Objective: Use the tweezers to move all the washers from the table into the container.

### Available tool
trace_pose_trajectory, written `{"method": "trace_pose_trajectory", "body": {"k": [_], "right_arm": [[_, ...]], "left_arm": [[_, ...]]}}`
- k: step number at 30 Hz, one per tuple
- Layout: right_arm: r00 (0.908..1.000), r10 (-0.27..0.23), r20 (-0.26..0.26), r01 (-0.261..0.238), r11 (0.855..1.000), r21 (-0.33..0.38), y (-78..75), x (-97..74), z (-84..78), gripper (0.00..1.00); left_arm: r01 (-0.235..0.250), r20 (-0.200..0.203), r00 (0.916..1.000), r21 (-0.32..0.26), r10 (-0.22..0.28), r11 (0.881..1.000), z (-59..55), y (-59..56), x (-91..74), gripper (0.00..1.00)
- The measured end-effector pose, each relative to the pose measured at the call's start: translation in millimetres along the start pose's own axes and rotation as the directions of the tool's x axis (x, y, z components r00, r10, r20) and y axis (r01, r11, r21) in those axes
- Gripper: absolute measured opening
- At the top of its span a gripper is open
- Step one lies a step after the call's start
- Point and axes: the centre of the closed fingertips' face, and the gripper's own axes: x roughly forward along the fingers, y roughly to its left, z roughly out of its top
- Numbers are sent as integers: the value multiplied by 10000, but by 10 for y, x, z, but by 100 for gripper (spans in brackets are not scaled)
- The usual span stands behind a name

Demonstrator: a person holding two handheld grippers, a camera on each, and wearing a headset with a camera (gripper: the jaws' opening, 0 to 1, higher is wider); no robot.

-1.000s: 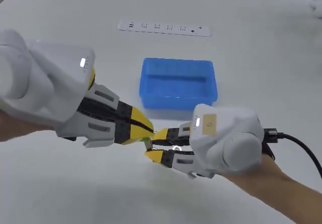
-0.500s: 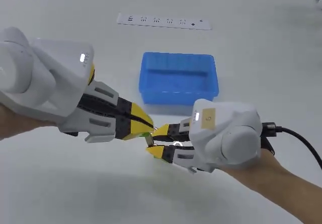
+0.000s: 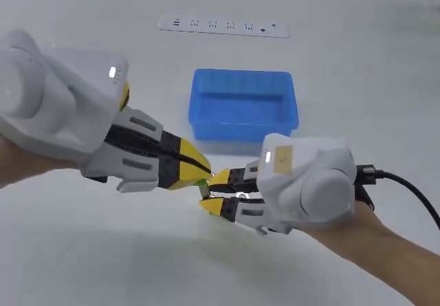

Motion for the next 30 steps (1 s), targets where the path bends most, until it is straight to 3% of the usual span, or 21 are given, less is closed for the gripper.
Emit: {"method": "trace_pose_trajectory", "body": {"k": [10, 19, 30], "right_arm": [[10000, -53, -51, 53, 9999, 153, -5, -1, -4, 10], [9999, 6, -122, -5, 10000, 66, 21, -10, 5, 10], [9997, -99, 224, 97, 9999, 64, -19, -97, 120, 10]], "left_arm": [[66, 73, 10000, -510, -62, 9987, 3, 23, 2, 5], [66, -26, 10000, -582, -67, 9983, 2, 13, -14, 5], [122, -5, 9999, -443, -122, 9989, 134, 14, -92, 5]]}}
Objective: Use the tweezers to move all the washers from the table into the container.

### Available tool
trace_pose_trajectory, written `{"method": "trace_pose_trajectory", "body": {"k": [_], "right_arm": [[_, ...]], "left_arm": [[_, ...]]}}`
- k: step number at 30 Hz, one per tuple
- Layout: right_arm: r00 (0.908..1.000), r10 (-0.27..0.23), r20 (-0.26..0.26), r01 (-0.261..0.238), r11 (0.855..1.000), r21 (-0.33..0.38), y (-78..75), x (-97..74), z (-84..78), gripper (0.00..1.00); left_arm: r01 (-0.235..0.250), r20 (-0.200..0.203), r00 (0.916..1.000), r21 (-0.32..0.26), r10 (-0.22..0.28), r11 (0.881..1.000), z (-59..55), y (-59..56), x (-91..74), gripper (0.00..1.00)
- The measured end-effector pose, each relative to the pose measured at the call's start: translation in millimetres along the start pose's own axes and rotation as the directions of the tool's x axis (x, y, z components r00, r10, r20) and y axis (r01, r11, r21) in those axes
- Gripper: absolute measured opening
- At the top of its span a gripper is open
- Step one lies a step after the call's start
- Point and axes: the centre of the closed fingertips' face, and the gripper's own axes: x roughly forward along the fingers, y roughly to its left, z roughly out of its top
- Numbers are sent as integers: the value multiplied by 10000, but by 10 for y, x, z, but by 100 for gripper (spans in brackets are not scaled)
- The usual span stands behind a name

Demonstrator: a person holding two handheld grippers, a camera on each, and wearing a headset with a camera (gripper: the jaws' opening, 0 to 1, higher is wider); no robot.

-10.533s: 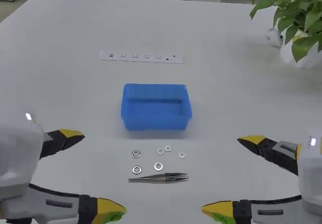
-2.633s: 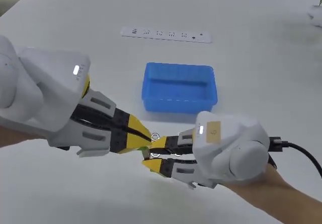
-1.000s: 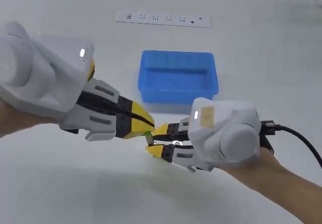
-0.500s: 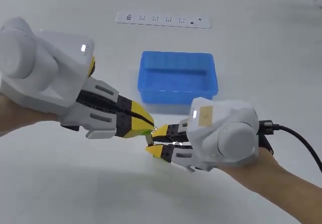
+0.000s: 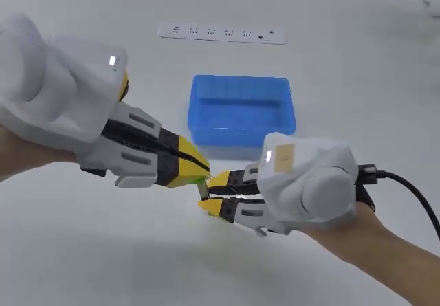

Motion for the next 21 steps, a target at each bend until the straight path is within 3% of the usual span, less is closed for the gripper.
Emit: {"method": "trace_pose_trajectory", "body": {"k": [10, 21], "right_arm": [[9984, -387, 404, 390, 9992, -52, -189, -185, 178, 10], [9907, -1089, 820, 1132, 9923, -503, -597, -383, 463, 10]], "left_arm": [[70, 115, 9999, 611, -77, 9981, 270, 80, -55, 5], [-60, 241, 9997, 1559, 22, 9878, 676, 341, -184, 5]]}}
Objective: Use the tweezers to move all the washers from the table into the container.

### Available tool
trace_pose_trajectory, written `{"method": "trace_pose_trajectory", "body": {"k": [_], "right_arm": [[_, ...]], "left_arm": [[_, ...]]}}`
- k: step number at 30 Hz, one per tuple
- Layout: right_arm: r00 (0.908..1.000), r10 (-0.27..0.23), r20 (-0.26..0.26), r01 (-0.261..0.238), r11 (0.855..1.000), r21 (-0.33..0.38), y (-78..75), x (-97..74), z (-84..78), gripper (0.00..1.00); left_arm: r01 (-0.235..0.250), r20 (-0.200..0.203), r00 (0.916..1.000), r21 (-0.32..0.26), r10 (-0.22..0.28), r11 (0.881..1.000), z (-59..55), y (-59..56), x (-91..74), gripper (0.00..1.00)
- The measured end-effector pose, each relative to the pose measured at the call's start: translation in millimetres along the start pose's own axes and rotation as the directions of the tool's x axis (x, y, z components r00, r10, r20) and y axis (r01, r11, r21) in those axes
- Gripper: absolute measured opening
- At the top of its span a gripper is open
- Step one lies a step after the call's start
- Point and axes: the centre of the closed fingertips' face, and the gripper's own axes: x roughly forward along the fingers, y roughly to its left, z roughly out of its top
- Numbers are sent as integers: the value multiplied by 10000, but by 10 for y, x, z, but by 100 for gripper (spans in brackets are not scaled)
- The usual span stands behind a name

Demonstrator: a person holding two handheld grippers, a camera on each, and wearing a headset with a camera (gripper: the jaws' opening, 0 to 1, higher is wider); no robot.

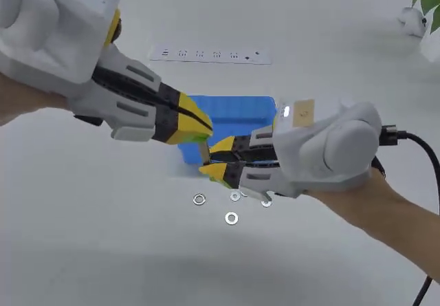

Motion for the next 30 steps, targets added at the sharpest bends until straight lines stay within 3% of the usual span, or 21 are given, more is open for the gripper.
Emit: {"method": "trace_pose_trajectory", "body": {"k": [8, 14, 17, 23, 30], "right_arm": [[9991, -393, 132, 397, 9986, -361, -349, -32, 110, 10], [9984, -564, 43, 565, 9972, -483, -596, 32, 44, 10], [9982, -590, 80, 593, 9977, -322, -681, 72, -26, 10], [9980, -627, 41, 628, 9980, -117, -850, 152, -147, 10], [9992, -379, -148, 383, 9989, 255, -940, 389, -394, 10]], "left_arm": [[-77, -12, 10000, 620, 78, 9980, 164, 268, -30, 5], [-170, -51, 9998, 811, 175, 9966, 153, 482, 37, 5], [-241, -228, 9994, 980, 264, 9949, 89, 625, 89, 5], [-101, -132, 9999, 619, 109, 9980, -29, 821, 174, 5], [61, -309, 9995, 201, -55, 9998, -327, 1051, 326, 5]]}}
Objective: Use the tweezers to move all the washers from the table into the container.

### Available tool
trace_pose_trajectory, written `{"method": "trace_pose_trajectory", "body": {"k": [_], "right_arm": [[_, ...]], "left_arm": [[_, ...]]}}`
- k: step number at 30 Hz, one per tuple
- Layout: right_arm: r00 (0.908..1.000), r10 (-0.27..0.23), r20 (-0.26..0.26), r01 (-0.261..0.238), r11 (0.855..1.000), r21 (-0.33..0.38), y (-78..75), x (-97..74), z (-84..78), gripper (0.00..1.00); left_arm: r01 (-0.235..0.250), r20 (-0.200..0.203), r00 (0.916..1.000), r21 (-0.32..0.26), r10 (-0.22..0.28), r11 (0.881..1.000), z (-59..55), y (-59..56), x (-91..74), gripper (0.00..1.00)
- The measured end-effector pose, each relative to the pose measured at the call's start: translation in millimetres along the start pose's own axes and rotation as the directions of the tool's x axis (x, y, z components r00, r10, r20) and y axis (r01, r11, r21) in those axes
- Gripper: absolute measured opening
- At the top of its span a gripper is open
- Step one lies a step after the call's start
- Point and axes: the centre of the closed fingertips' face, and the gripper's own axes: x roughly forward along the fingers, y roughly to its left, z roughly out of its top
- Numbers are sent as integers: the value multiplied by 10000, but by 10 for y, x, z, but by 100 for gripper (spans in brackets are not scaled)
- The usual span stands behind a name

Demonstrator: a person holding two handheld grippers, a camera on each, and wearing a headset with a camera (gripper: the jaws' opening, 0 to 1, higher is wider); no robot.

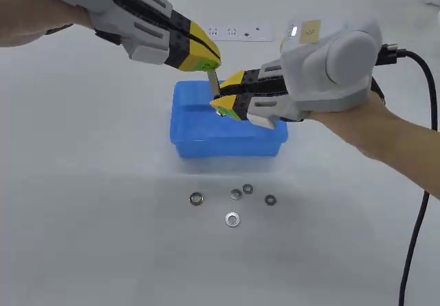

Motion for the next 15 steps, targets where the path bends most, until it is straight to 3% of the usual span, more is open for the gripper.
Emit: {"method": "trace_pose_trajectory", "body": {"k": [7, 15], "right_arm": [[9995, 189, -262, -182, 9995, 260, -34, 183, -221, 10], [9983, 367, -444, -352, 9988, 340, -10, 214, -352, 10]], "left_arm": [[69, -140, 9999, -371, -74, 9993, -259, 122, 157, 5], [136, -47, 9999, -607, -139, 9981, -346, 116, 244, 5]]}}
